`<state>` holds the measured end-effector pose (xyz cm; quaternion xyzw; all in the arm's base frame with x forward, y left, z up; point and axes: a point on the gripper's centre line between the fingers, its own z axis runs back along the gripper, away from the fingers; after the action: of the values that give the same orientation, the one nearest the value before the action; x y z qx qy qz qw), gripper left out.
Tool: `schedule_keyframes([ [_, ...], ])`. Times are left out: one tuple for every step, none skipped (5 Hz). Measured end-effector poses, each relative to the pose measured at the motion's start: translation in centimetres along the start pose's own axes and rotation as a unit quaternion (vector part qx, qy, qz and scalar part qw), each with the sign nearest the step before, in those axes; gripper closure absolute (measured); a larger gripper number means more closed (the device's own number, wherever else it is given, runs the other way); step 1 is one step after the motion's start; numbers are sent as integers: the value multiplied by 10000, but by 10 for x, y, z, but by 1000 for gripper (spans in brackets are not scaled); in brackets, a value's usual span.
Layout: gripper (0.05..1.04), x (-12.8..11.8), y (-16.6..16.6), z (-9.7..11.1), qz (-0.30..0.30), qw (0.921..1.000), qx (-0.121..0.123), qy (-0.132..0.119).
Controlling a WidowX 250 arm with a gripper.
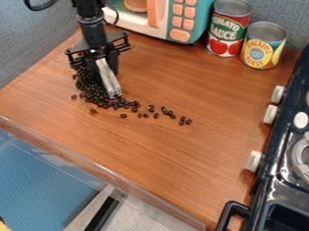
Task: Sweep into pile
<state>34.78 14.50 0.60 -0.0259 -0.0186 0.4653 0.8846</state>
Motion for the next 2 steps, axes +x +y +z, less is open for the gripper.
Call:
schedule_keyframes([
  [697,-4,1,1,163,9997,-53,194],
  [697,-7,-10,12,448,9976,-213,489],
])
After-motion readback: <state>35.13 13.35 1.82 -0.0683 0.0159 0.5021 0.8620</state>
